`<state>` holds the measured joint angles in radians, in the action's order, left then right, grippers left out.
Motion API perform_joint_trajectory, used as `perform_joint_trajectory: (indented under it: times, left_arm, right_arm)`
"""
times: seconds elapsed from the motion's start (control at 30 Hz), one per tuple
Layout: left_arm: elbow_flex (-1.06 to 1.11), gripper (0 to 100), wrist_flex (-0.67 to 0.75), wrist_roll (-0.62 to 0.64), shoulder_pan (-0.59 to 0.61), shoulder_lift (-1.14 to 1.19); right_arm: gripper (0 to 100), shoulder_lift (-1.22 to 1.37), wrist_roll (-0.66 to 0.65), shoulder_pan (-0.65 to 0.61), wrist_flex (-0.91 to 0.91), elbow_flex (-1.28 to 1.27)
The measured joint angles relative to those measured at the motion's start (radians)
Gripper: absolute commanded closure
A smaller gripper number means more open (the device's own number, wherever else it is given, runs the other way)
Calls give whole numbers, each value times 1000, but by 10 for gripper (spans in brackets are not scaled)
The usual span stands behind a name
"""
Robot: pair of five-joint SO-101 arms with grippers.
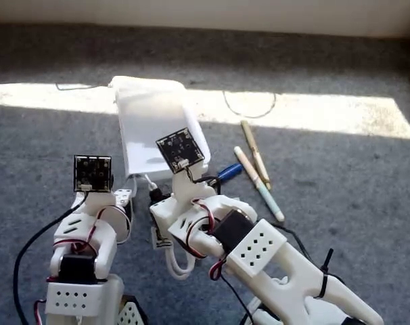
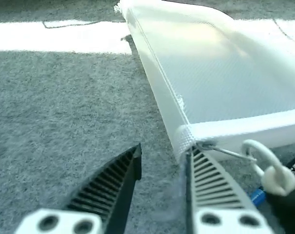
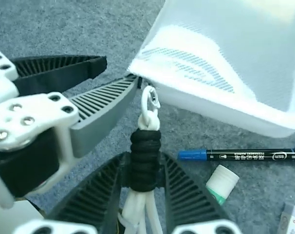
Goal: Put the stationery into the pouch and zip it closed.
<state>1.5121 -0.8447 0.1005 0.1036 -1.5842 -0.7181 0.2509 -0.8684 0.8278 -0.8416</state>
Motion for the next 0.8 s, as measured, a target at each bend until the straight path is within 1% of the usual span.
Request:
perform_joint_trajectory:
  times: [0.17, 0.37, 0.6, 0.8]
  left_arm:
    - [-5, 991, -12, -6, -2, 0]
    - [-37, 995, -74, -5, -2, 0]
    - [-38, 995, -75, -5, -3, 0]
    - [-38, 995, -75, -5, -3, 0]
  right_arm:
    - [979, 0, 0, -2, 0, 0]
    - [979, -2, -6, 31, 3, -14]
    - [979, -5, -146, 124, 43, -18]
    - [979, -6, -167, 187, 83, -18]
